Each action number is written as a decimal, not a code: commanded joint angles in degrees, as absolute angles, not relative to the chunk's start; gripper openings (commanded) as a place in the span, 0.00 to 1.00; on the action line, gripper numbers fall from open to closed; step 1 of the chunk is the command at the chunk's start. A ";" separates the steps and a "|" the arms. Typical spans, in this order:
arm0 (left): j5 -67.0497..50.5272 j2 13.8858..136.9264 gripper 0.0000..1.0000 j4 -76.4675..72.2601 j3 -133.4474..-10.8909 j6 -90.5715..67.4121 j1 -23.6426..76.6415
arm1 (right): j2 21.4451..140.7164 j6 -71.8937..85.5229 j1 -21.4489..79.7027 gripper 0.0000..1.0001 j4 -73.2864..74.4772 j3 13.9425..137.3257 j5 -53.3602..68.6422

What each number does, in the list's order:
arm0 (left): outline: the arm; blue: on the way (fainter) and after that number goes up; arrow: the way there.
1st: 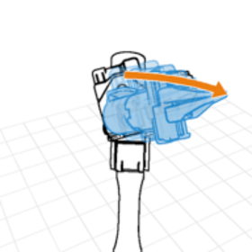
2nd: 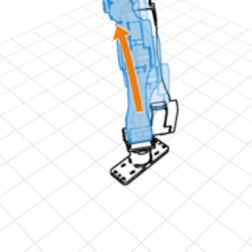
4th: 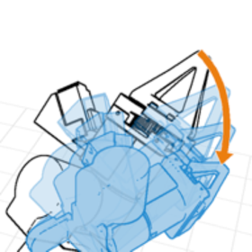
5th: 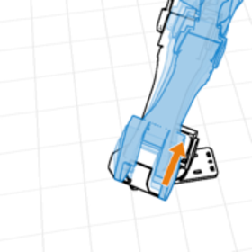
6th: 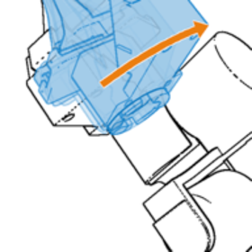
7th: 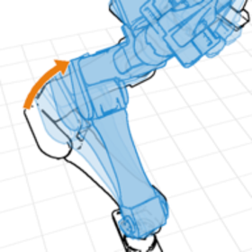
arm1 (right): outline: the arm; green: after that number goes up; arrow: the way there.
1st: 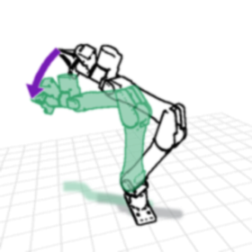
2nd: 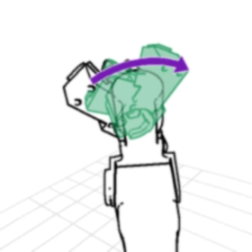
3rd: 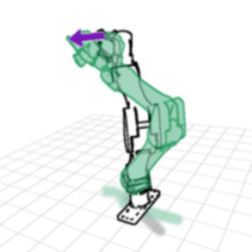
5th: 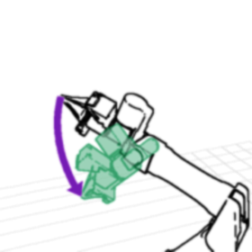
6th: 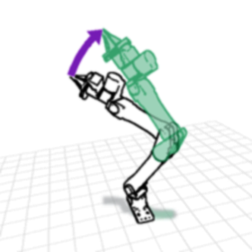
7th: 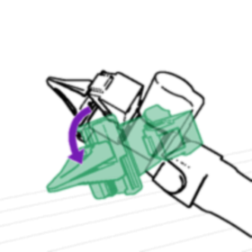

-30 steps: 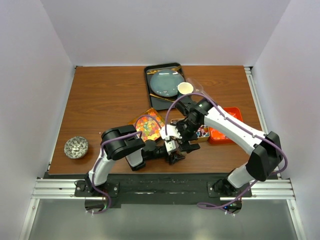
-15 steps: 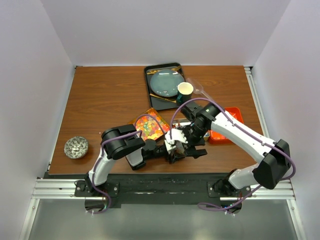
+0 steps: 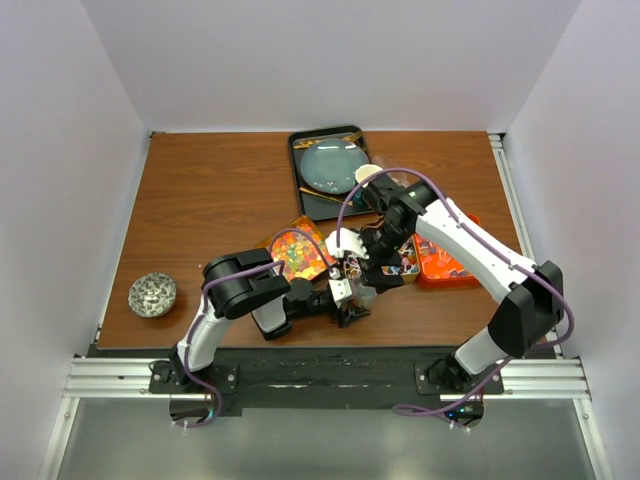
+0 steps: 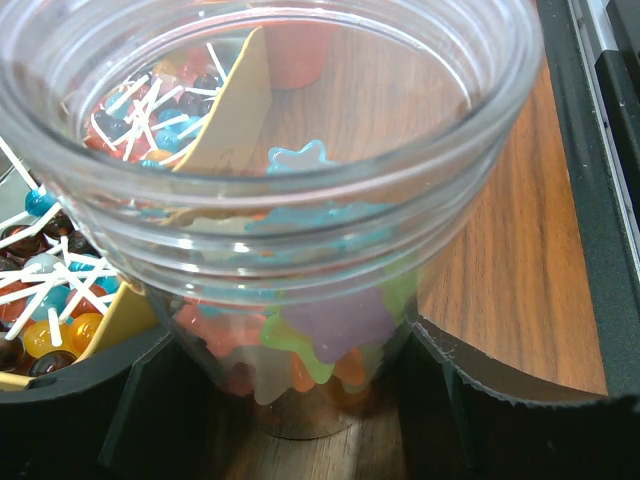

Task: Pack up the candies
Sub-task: Screw the bottle lid onto the packing bottle.

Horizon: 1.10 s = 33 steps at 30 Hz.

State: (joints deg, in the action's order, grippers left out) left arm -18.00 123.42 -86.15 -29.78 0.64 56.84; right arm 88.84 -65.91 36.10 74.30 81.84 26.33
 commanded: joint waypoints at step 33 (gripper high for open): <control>-16.17 127.62 0.00 -87.98 -28.30 0.88 55.99 | 91.15 -78.15 39.46 0.55 69.36 75.43 27.95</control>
